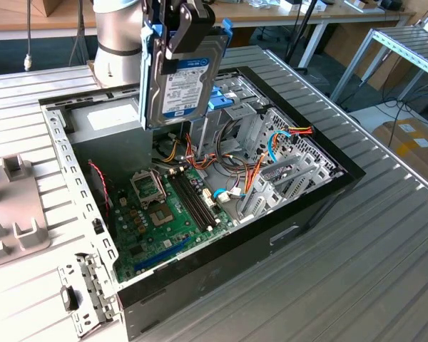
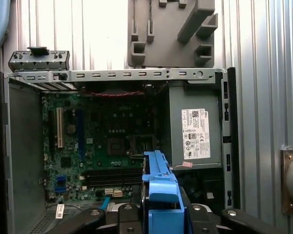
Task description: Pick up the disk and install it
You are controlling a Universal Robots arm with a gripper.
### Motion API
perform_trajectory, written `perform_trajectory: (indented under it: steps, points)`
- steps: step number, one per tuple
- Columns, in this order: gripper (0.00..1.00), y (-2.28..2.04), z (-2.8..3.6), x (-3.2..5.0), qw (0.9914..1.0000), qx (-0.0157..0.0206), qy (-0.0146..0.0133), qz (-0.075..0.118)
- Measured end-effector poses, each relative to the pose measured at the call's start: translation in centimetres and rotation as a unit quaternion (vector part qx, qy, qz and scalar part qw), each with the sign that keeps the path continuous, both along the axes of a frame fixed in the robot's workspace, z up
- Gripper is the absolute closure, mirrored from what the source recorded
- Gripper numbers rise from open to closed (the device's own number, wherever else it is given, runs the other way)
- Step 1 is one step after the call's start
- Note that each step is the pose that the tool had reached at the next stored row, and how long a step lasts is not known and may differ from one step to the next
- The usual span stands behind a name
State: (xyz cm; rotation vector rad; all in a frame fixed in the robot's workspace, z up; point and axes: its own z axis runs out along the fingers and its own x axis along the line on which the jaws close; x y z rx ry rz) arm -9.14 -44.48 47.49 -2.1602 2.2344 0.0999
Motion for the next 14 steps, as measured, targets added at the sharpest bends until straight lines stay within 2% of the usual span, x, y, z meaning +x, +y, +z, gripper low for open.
perform_trajectory:
  steps: [14]
  points:
    - [0.63,-0.72,-0.14,0.17,1.00000,0.0001,0.0000,0.000]
